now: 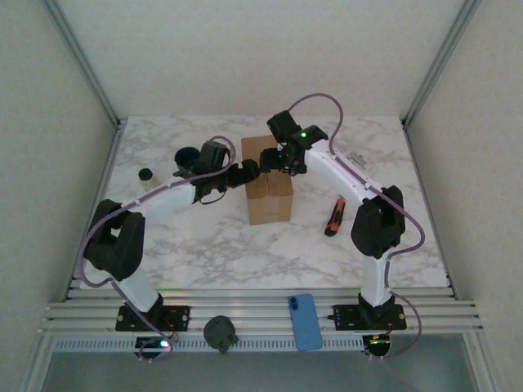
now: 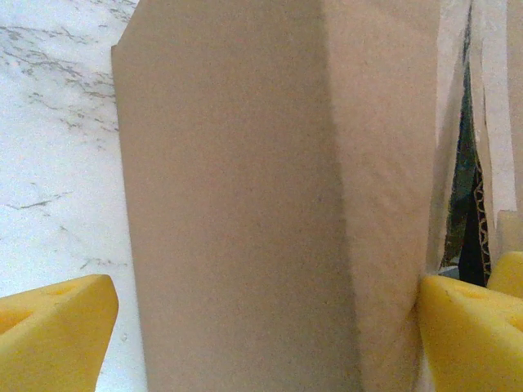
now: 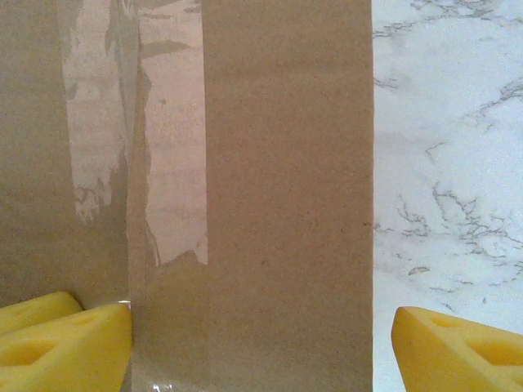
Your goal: Unpack the express box
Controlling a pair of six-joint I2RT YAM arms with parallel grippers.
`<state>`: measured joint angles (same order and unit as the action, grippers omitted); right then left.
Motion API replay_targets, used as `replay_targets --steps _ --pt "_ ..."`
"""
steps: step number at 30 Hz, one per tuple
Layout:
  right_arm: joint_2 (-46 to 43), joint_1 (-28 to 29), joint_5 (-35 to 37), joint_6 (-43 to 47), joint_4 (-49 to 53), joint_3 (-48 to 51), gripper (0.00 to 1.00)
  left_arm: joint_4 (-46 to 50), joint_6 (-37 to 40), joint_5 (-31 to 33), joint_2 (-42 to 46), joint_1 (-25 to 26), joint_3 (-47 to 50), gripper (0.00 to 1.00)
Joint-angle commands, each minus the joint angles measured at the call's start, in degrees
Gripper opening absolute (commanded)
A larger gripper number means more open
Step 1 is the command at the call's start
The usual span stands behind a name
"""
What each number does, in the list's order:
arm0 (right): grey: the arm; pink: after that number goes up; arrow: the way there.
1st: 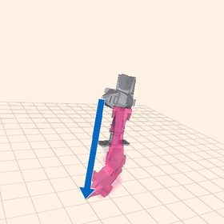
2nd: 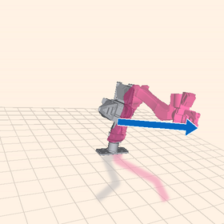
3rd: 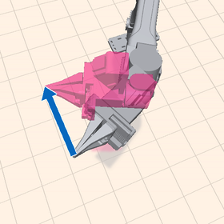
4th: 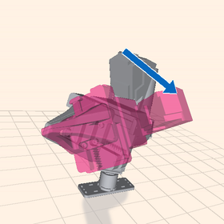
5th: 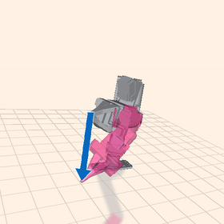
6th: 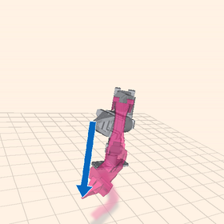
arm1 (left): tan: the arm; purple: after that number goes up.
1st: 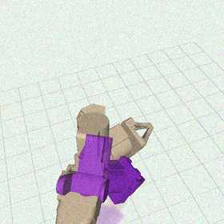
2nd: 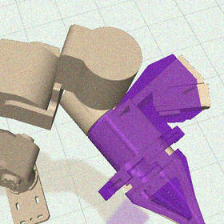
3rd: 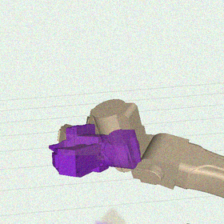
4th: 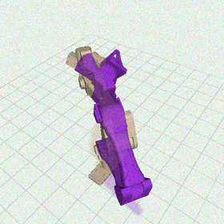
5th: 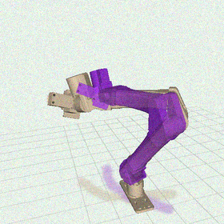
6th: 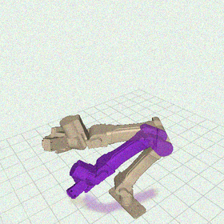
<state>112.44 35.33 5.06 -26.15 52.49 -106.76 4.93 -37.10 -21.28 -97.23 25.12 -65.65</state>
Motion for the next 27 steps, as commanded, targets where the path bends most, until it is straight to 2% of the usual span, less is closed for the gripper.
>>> replay_targets --steps 1,5,14,27 --pt "3.22 0.32 -2.73 1.23 2.33 3.17 0.83 5.19 1.38 -2.34 -0.29 0.46 -0.62 0.92" --pt "0.35 -1.08 -6.66 0.75 -1.11 7.05 0.83 4.44 1.34 -3.05 -0.02 0.45 -0.53 0.92" --pt "-6.94 -1.45 -10.00 1.08 -5.37 15.52 0.83 3.44 0.32 -3.16 -1.30 0.45 -1.92 0.92" --pt "-10.58 -1.43 -12.92 2.79 -7.18 18.67 0.85 4.01 -0.25 -2.46 -1.72 -0.03 -4.41 0.92"
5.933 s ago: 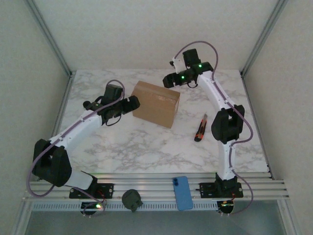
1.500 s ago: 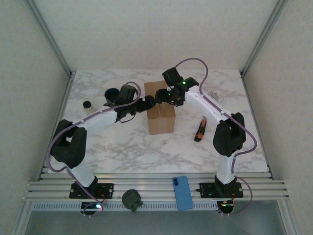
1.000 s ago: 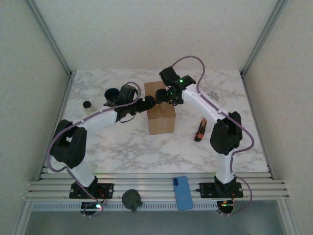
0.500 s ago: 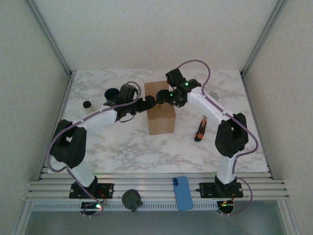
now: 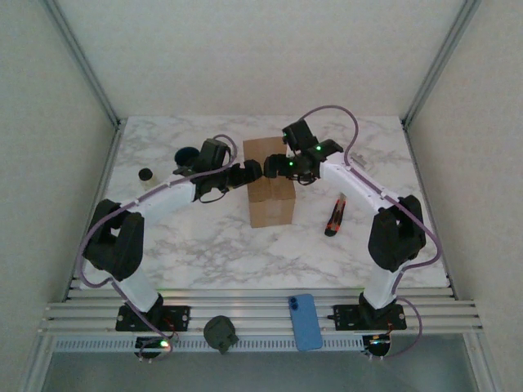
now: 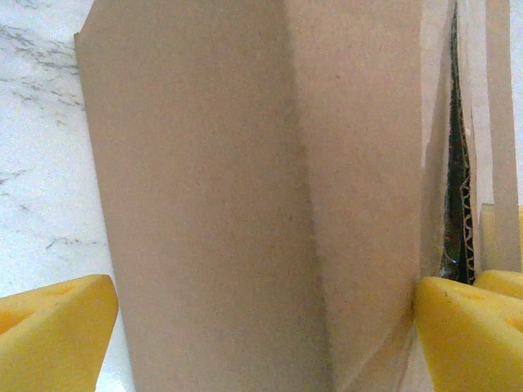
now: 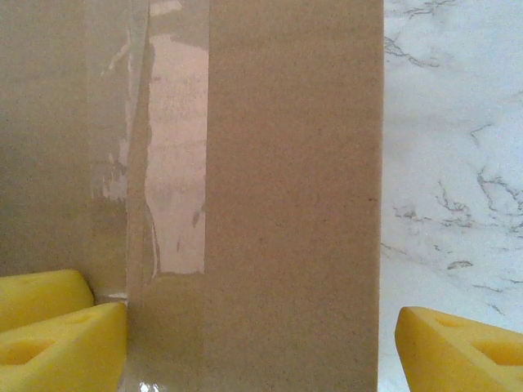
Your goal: Unpack the express box
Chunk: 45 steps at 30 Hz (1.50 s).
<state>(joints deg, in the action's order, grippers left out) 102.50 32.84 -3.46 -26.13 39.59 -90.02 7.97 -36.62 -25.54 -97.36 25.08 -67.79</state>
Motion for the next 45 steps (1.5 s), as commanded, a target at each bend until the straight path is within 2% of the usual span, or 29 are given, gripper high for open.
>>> replay_targets --steps 1,12,24,30,33,38,45 --pt "-0.58 1.00 -4.25 2.81 5.86 2.03 0.84 1.10 -0.69 1.89 -1.62 -0.03 -2.66 0.92" --pt "-0.04 1.07 0.69 2.60 7.84 5.43 0.80 1.50 -0.55 2.22 -1.26 -1.95 -7.78 0.97" --pt "1.13 2.12 6.81 4.24 12.29 1.20 0.77 2.83 0.45 0.57 -4.91 -1.81 -7.35 0.97" --pt "2.92 3.49 9.38 4.68 14.62 -2.01 0.71 3.59 1.56 0.77 -4.92 -1.80 -5.40 0.97" --pt "4.05 4.20 10.91 4.86 16.20 -4.00 0.65 2.36 0.99 0.15 -6.11 -1.79 -4.49 0.97" --pt "6.12 5.91 16.38 5.01 20.43 -7.86 0.60 1.64 0.85 0.51 -7.44 -1.44 -3.09 0.96" --pt "8.76 8.07 25.70 3.67 25.67 -11.52 0.61 0.86 0.85 0.75 -7.38 -1.12 -1.73 0.96"
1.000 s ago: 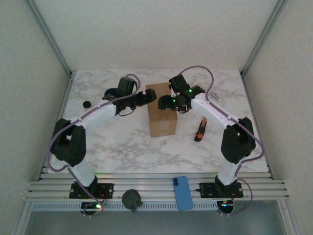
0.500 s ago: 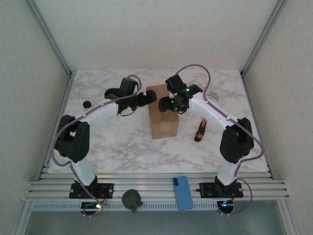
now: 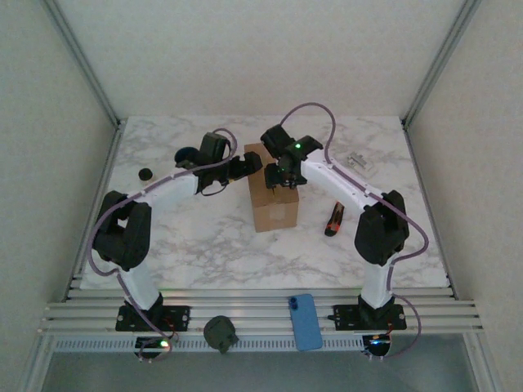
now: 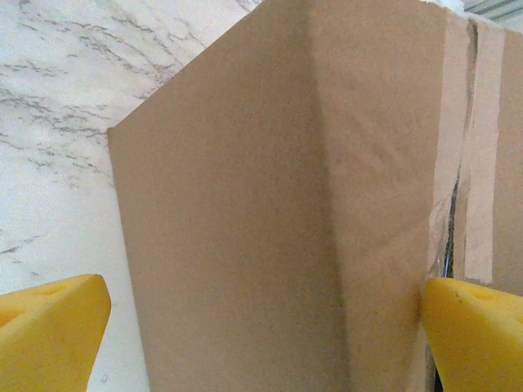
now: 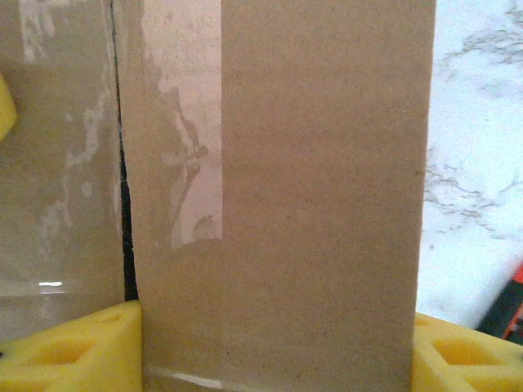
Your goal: Unpack the express box
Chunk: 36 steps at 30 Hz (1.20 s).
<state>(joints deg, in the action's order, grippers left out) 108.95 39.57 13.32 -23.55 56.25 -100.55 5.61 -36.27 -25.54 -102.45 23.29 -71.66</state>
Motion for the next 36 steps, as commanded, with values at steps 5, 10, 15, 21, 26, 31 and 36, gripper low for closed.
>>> replay_targets --steps 5,10,15,21,26,31,36 --pt "3.01 2.35 14.00 0.03 11.21 -3.09 0.62 3.49 0.84 0.84 -2.24 0.71 2.40 0.96" --pt "1.55 2.53 15.25 -0.63 9.48 -2.41 0.58 4.28 1.03 1.23 -2.22 0.88 1.92 0.96" --pt "-2.19 1.38 10.89 -0.93 3.16 2.26 0.59 4.91 0.96 1.55 -3.08 1.23 1.37 0.96" --pt "-5.26 -1.41 6.37 -1.68 -0.30 6.44 0.71 5.24 0.52 1.63 -4.15 2.28 0.84 0.96" --pt "-4.01 -1.60 8.01 -0.82 2.25 3.39 0.84 6.84 0.76 2.49 -4.60 3.12 -0.96 0.96" --pt "-2.87 -1.49 10.44 -0.41 4.57 0.01 0.85 8.59 1.03 3.45 -4.16 3.39 -2.32 0.96" --pt "-1.71 -0.74 14.52 -0.29 7.67 -1.90 0.80 9.24 1.12 3.82 -4.28 3.43 -2.78 0.96"
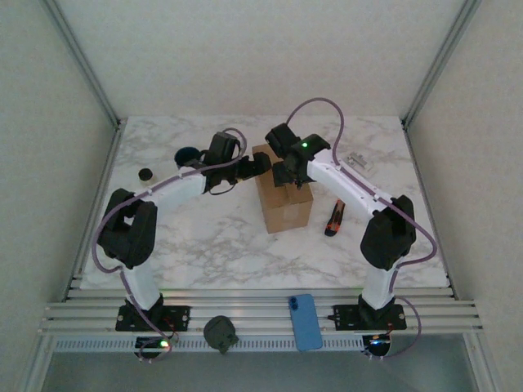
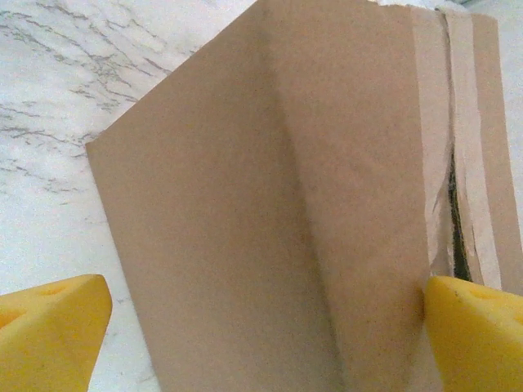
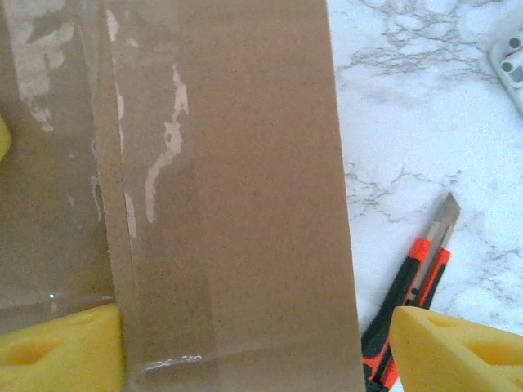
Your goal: Unpack the express box
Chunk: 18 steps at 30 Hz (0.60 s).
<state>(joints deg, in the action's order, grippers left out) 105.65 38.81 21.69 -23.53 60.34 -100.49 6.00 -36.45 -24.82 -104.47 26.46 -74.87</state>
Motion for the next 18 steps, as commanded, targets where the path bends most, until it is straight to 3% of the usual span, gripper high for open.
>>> replay_targets --steps 1,7,18 --pt "1.87 0.21 6.85 -0.29 4.12 -2.23 0.78 8.89 1.29 3.09 -2.45 0.28 0.28 0.96" --pt "3.42 0.93 10.47 -0.57 6.03 -3.30 0.61 8.86 1.47 2.89 -3.77 0.31 0.15 0.96" --pt "4.44 2.41 18.14 1.00 5.99 -3.46 0.51 6.18 1.29 2.01 -5.47 0.51 3.96 0.96"
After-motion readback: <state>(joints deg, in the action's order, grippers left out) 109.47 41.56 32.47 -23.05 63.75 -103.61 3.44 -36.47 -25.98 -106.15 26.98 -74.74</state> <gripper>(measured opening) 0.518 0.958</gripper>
